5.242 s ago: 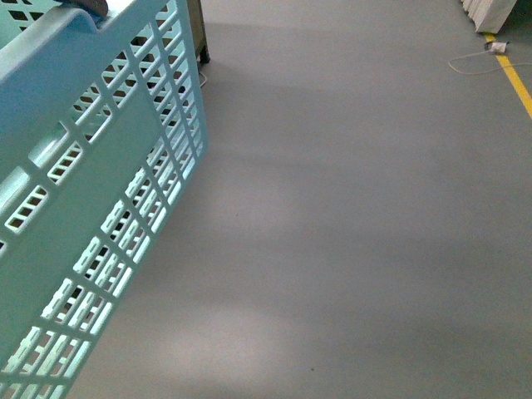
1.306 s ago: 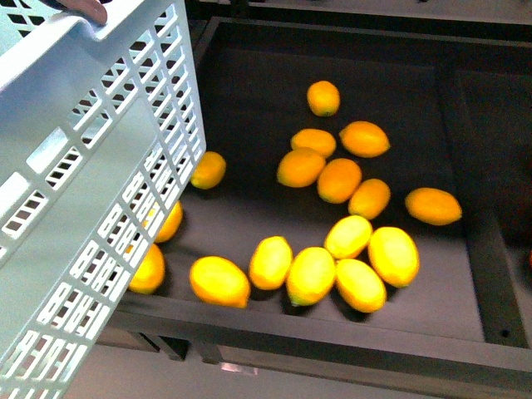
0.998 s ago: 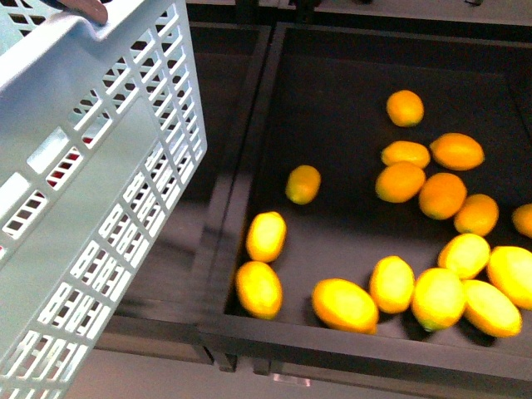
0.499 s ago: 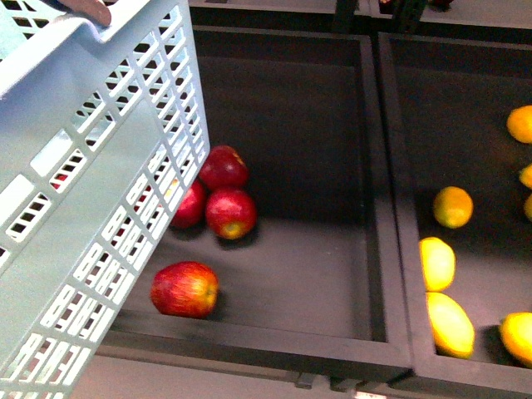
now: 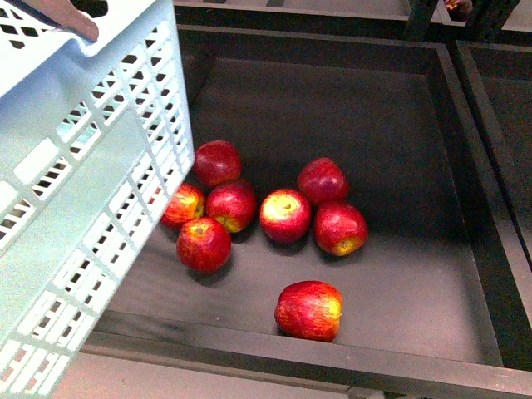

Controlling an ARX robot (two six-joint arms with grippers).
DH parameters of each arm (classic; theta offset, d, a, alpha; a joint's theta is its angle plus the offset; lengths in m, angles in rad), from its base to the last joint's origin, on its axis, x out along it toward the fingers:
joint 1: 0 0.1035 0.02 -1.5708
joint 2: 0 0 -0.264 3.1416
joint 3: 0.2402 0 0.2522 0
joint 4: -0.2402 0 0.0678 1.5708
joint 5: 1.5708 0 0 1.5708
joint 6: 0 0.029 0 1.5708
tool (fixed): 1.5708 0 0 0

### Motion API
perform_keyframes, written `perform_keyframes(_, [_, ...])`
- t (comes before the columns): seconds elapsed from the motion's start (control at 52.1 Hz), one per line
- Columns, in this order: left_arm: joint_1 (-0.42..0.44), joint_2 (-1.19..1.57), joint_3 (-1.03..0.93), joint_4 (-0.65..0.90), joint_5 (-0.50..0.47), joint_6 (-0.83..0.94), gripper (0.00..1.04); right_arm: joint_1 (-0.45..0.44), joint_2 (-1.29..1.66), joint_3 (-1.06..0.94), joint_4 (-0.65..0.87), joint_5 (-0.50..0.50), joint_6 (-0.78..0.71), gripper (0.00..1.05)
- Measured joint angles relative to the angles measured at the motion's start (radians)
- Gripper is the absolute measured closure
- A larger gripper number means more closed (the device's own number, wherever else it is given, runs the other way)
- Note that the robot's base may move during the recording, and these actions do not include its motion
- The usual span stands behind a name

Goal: Pick lemon and mango into basket

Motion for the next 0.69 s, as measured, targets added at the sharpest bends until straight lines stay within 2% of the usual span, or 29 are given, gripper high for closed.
perform_keyframes(0.077, [-0.002,0.0,0.0,0.0,0.014,-0.007,1.0,0.0,0.0,0.0,0.0,0.002,0.0,0.09])
perform_keyframes(0.134, [-0.022,0.009,0.018,-0.063,-0.017,0.063,1.0,0.0,0.0,0.0,0.0,0.002,0.0,0.09])
perform_keyframes(0.211, [-0.058,0.03,0.036,-0.113,-0.071,0.254,1.0,0.0,0.0,0.0,0.0,0.002,0.0,0.09])
perform_keyframes(0.307, [-0.122,0.085,0.061,-0.092,-0.119,0.616,1.0,0.0,0.0,0.0,0.0,0.004,0.0,0.09])
perform_keyframes(0.403, [-0.192,0.153,0.092,-0.05,-0.177,0.79,1.01,0.0,0.0,0.0,0.0,0.005,0.0,0.09])
perform_keyframes(0.595, [-0.326,0.283,0.191,0.023,-0.199,0.822,1.01,0.0,0.0,0.0,0.0,0.005,0.0,0.09])
perform_keyframes(0.691, [-0.441,0.374,0.267,0.032,-0.169,0.8,1.01,0.0,0.0,0.0,0.0,0.005,0.0,0.09])
